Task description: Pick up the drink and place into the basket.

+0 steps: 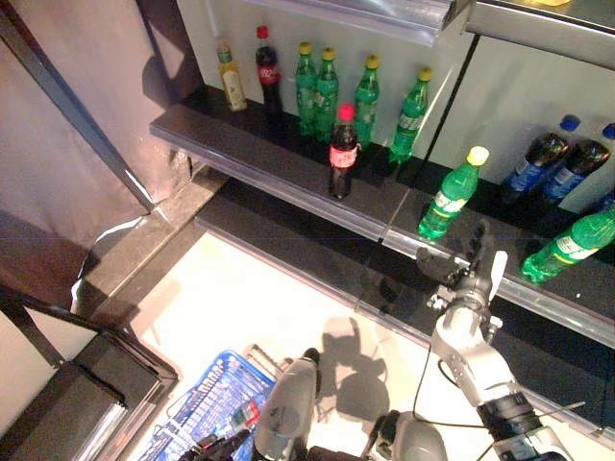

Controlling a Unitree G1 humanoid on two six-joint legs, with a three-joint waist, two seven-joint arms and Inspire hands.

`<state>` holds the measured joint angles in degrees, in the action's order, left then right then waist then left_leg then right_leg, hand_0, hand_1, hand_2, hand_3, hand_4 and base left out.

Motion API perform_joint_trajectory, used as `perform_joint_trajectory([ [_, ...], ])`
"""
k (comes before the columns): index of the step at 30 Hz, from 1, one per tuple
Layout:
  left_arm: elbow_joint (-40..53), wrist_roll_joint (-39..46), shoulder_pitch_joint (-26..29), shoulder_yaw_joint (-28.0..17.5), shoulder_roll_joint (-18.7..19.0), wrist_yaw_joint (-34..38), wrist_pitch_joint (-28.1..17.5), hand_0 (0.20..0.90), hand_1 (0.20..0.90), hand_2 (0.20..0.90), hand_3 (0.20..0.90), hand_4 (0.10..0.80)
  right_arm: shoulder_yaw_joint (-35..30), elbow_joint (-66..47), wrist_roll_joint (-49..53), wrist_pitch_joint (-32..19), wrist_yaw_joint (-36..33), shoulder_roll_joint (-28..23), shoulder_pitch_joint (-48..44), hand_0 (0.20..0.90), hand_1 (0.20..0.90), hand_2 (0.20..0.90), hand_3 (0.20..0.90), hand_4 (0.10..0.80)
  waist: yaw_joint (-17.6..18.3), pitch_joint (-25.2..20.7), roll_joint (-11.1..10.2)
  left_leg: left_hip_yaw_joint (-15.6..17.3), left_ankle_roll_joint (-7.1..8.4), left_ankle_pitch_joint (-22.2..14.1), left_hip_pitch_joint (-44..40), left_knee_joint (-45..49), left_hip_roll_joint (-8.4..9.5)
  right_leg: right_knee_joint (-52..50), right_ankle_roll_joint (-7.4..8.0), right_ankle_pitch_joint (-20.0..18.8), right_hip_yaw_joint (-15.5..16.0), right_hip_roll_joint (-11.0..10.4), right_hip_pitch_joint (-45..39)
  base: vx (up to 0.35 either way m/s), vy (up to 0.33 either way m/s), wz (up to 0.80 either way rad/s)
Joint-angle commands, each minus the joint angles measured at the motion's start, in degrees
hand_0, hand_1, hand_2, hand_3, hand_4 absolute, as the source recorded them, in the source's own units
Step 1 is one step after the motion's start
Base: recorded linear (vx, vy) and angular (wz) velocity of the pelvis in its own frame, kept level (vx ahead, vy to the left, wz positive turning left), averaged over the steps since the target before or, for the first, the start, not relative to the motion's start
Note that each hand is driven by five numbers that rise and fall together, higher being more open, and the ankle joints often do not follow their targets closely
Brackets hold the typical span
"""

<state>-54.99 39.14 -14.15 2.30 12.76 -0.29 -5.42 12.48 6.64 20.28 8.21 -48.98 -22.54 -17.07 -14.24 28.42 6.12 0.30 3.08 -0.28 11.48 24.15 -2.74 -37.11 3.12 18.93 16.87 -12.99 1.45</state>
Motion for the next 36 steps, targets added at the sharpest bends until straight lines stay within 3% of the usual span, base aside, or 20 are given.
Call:
perform_joint_trajectory([
  [1,8.58,-1.01,-4.31,1.64,7.06,-4.01,-5.15,0.300,0.300,0.300,0.200,0.100,-4.02,-2.07,-3.52,-3.05,-3.78,-0.93,-9.34,0.900,0.900,0.900,0.900,0.800,-0.56,-2.54,-1.96,-0.55,-0.61,-0.34,7.54,7.22,2.69,9.00,2.02,-12.84,2.09,0.40,-1.83,-0.087,-0.032,-0.05],
  [11,11.09,6.92,3.38,3.30,11.20,-3.52,-5.36,0.300,0.300,0.300,0.200,0.100,-5.27,-0.36,-2.64,-4.53,-6.13,-3.50,-19.83,0.900,0.900,0.900,0.900,0.800,-0.29,1.37,-2.90,0.14,-1.37,-0.31,13.74,5.62,1.79,15.53,2.85,-16.16,1.14,1.07,3.08,-0.201,-0.055,-0.08],
  [23,14.18,10.70,9.68,5.37,10.79,1.05,-7.07,0.300,0.300,0.300,0.200,0.100,-5.40,0.29,1.91,-7.22,-6.08,-7.56,-26.39,0.900,0.900,0.900,0.900,0.800,0.43,1.37,-5.66,-0.71,-1.51,-1.02,18.61,2.68,0.93,21.45,1.69,-17.50,0.39,2.26,8.66,-0.128,-0.033,-0.17],
  [36,14.87,12.46,14.00,6.63,9.85,3.99,-8.08,0.300,0.300,0.300,0.200,0.100,-5.59,4.25,4.63,-10.08,-6.64,-11.95,-34.38,0.900,0.900,0.900,0.900,0.800,0.99,1.37,-6.29,0.04,-1.99,-1.71,18.73,-0.57,1.17,21.40,1.50,-17.15,0.02,1.75,13.66,-0.060,0.019,-0.02],
])
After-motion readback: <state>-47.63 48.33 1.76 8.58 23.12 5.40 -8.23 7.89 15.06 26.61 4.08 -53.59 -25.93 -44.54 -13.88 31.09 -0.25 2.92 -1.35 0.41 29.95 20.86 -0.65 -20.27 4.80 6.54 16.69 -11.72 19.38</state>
